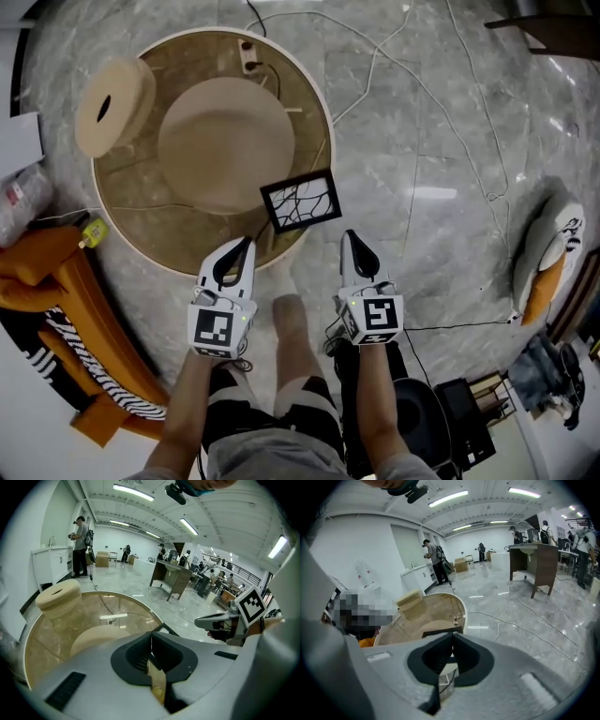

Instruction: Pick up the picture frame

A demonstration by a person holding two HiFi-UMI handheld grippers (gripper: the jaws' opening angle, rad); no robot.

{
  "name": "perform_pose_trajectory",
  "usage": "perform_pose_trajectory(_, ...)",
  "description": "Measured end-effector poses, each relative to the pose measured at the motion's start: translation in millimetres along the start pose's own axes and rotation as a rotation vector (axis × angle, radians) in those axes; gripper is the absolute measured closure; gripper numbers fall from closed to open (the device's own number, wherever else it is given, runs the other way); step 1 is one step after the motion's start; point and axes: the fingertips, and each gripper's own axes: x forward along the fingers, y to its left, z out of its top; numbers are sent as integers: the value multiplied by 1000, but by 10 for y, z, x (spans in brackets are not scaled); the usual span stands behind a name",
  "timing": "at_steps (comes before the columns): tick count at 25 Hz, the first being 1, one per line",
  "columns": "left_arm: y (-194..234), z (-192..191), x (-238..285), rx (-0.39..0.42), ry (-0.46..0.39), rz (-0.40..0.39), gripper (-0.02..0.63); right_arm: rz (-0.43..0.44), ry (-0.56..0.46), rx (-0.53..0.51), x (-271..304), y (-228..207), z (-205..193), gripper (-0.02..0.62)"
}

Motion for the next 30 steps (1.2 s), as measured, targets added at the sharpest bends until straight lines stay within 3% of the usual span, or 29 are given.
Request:
perform_pose_trajectory(9,-51,-115,98,17,19,-4,586,29,51,39,242,-89,-196,594)
perform_pose_trajectory(11,-75,-113,108,19,21,-5,586,57,77,59,316,-96,-236,495)
perform_pose_trajectory(14,-113,-134,128,18,26,-11,586,70,97,69,416,-144,-281,489)
perform_pose_trajectory(20,-156,-175,191,15,37,-21,586,128,152,160,668,-203,-444,355)
perform_pose_trajectory(25,-146,-228,220,0,46,-17,586,174,182,234,884,-199,-562,282)
perform_pose_trajectory(30,-137,-279,257,-10,54,-11,586,202,202,256,1020,-186,-631,262)
